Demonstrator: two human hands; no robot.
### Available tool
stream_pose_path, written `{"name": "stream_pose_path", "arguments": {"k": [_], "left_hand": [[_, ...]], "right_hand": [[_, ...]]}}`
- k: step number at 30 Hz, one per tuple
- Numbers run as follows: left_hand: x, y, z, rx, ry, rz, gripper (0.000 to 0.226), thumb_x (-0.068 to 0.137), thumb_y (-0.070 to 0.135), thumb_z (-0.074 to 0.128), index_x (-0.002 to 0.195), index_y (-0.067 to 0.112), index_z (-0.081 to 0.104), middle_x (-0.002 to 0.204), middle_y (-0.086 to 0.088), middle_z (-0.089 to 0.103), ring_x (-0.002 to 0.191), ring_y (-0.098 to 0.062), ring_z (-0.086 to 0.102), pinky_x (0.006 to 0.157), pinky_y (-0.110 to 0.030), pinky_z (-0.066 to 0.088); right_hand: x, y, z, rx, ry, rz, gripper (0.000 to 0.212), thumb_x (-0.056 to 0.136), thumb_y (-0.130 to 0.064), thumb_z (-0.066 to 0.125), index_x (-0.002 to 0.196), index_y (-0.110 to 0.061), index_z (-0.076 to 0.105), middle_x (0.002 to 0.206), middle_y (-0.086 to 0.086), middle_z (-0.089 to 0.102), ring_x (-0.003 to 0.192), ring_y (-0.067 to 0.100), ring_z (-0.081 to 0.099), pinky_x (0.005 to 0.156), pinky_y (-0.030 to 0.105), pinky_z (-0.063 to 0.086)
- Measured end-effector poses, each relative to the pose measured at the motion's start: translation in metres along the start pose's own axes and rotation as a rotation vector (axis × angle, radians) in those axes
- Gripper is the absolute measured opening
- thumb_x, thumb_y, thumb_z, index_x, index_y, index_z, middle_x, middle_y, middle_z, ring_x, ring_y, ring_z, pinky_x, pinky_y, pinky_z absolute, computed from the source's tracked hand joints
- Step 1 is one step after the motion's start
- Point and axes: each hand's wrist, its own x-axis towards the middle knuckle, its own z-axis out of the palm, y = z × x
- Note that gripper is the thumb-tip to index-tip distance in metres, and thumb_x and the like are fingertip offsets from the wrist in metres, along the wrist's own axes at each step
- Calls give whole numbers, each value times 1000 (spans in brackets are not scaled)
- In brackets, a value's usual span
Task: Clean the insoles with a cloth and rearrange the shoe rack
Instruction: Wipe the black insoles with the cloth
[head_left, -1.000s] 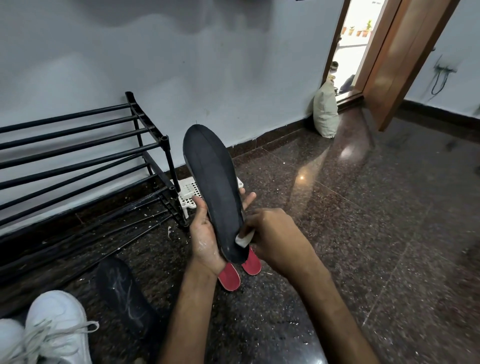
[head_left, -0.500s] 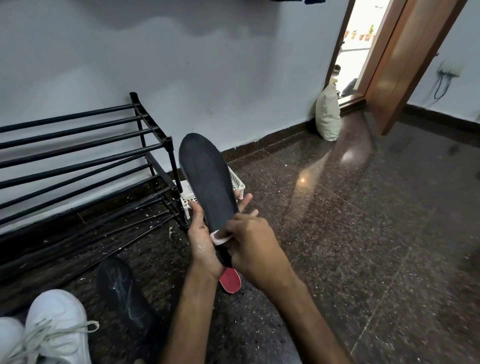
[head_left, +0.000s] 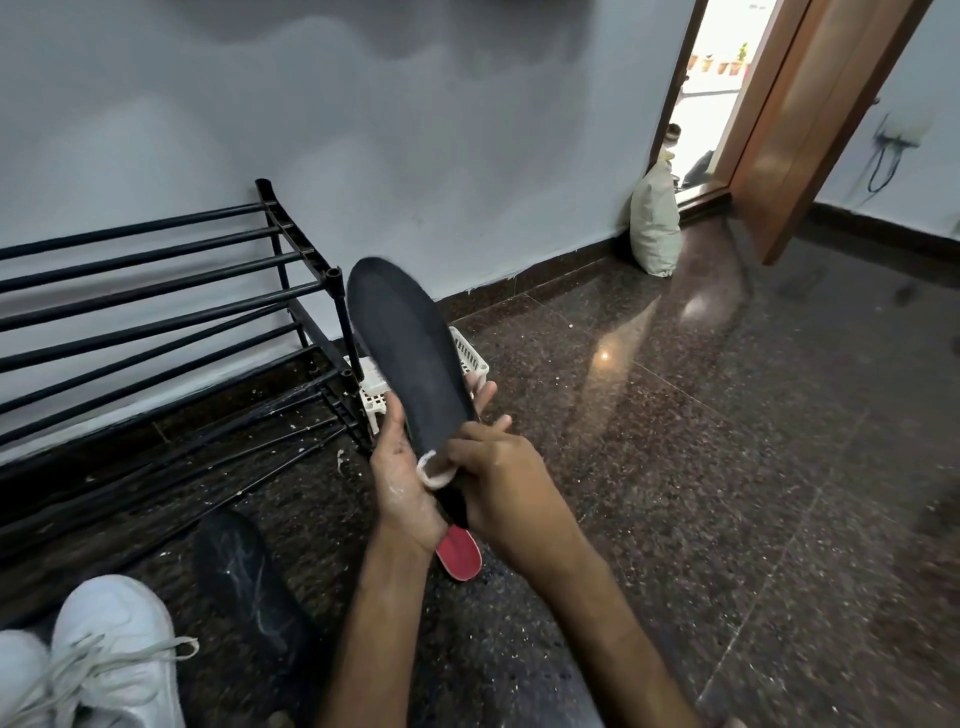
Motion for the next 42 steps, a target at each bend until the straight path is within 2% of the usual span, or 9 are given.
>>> {"name": "stream_pose_path", "arguments": {"k": [4,6,13,17,22,25,30,35,42], "left_hand": [[1,7,-16,-123,-32,66,58,100,54,38,125,11,67,130,-11,63,135,-35,46,113,-62,29],[2,11,-16,-100,-54,80,56,101,51,37,138,13,55,139,-12,55,136,-37,45,112,-65,28],[-4,14,-21,-125,-64,69,60,99,41,26,134,4,57,134,-22,57,123,-45,55,109,-60,35],[-1,14,-22,-137,-34,82,65,95,40,19,131,4,59,130,-21,60,127,-43,51,114,-64,22],[-8,22,-16,-100,-32,131,62,98,56,32,131,11,60,126,-15,62,118,-40,57,109,-68,29],[-8,24,-11,10,43,173,80,92,74,32,137,12,53,125,-13,62,114,-33,59,107,-64,35],[-6,14,-6,93,74,145,76,100,61,29,150,4,34,151,-23,37,141,-37,34,120,-52,19],[-7,5,3,44,11,55,75,99,59,29,147,3,40,144,-23,47,139,-40,35,118,-52,26],[-9,15,-3,36,48,170,64,97,57,36,137,10,56,141,-18,53,125,-34,51,112,-49,34]], "right_hand": [[-5,24,-24,-35,-504,180,23,71,0,71,87,-15,78,88,2,76,83,16,71,81,32,56],[-12,32,-33,-67,-583,270,24,72,0,73,90,-15,78,88,2,76,82,13,71,82,31,57],[-7,34,-60,192,-77,446,18,76,-10,77,88,-23,73,83,-11,72,70,-3,64,64,12,49],[-11,41,-46,383,-67,565,24,76,-5,75,92,-22,73,89,-6,74,74,4,67,66,20,49],[-15,56,-49,156,-132,667,15,80,-13,72,91,-22,74,89,-6,73,79,10,68,70,29,57],[-15,56,-47,238,11,710,15,76,-18,80,88,-20,72,88,-3,73,79,15,69,70,37,59],[7,29,-20,622,270,566,16,77,-15,79,88,-16,68,85,0,73,76,12,67,69,34,56],[3,20,1,180,425,507,15,83,-18,68,92,-21,56,89,-8,67,81,11,64,73,32,52],[-25,56,3,-318,25,649,16,89,-10,54,105,-10,49,105,11,64,96,34,63,75,40,47]]}}
